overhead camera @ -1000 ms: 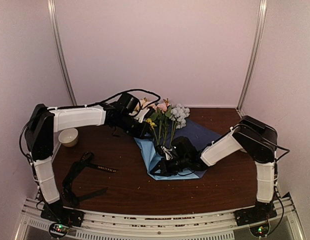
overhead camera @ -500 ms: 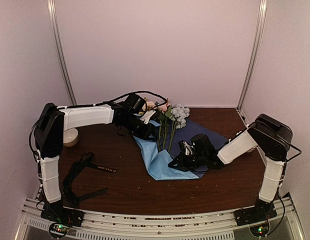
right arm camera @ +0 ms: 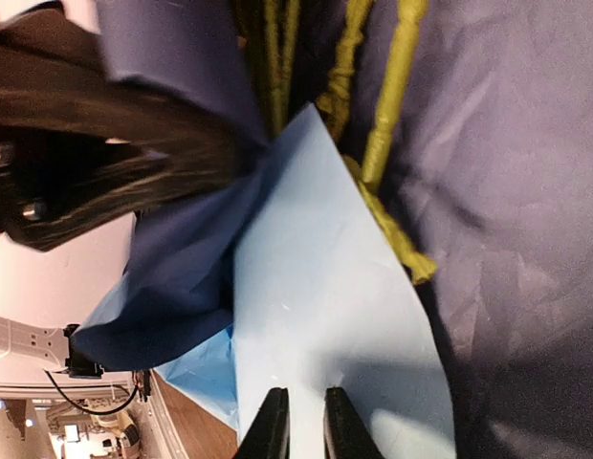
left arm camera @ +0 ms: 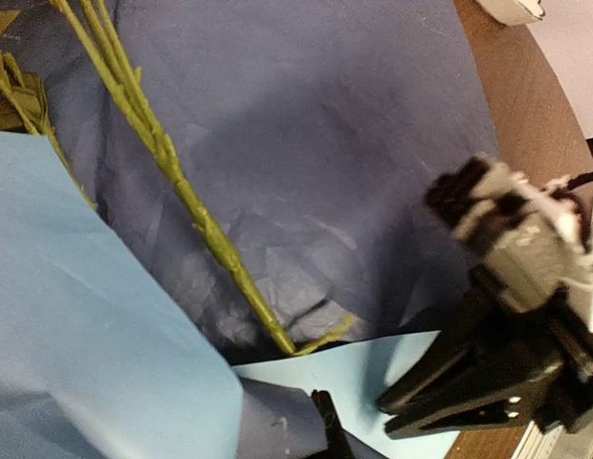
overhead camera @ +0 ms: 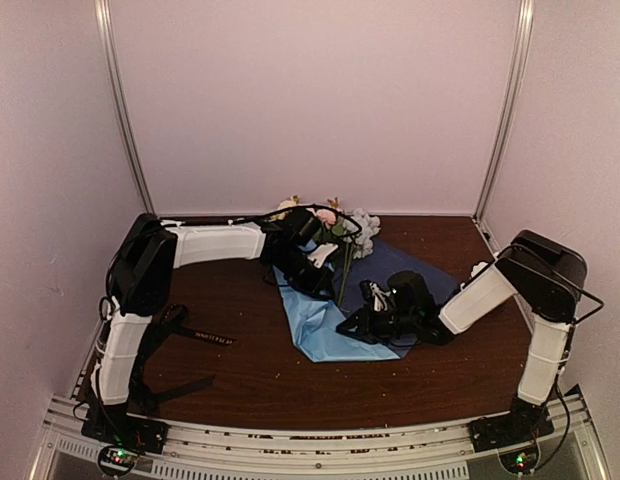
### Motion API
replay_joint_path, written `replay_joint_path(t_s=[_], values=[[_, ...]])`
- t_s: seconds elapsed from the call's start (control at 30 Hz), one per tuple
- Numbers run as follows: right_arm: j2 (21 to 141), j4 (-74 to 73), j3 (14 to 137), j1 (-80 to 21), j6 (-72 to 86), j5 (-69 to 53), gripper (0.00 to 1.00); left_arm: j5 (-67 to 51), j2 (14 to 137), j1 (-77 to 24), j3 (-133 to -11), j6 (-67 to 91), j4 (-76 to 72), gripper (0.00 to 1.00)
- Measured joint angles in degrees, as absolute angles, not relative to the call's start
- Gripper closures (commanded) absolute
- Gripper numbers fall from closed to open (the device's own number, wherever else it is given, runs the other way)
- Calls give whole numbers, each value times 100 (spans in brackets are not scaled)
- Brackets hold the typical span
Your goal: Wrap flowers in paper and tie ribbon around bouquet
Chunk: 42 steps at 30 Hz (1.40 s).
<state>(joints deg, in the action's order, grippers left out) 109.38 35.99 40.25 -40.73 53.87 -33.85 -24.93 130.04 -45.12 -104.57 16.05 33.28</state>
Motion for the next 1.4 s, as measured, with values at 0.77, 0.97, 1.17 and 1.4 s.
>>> replay_joint_path(t_s=[0.77, 0.97, 1.17, 1.4], values=[[10359, 3068, 4831, -4141, 4609, -3789, 44, -2467, 13102, -4499, -10575, 1398, 3474, 100], [10656, 2427, 5247, -4154, 4466, -3900, 46, -2449, 13069, -4488, -10565, 1194, 3483, 100], [10827, 2073, 5317, -4200, 4416, -3881, 83, -2589, 13021, -4475, -10532, 1155, 3454, 100], [10820, 1999, 5264, -4209, 4405, -3765, 99, -2567, 12881, -4458, -10339, 1118, 3435, 70]])
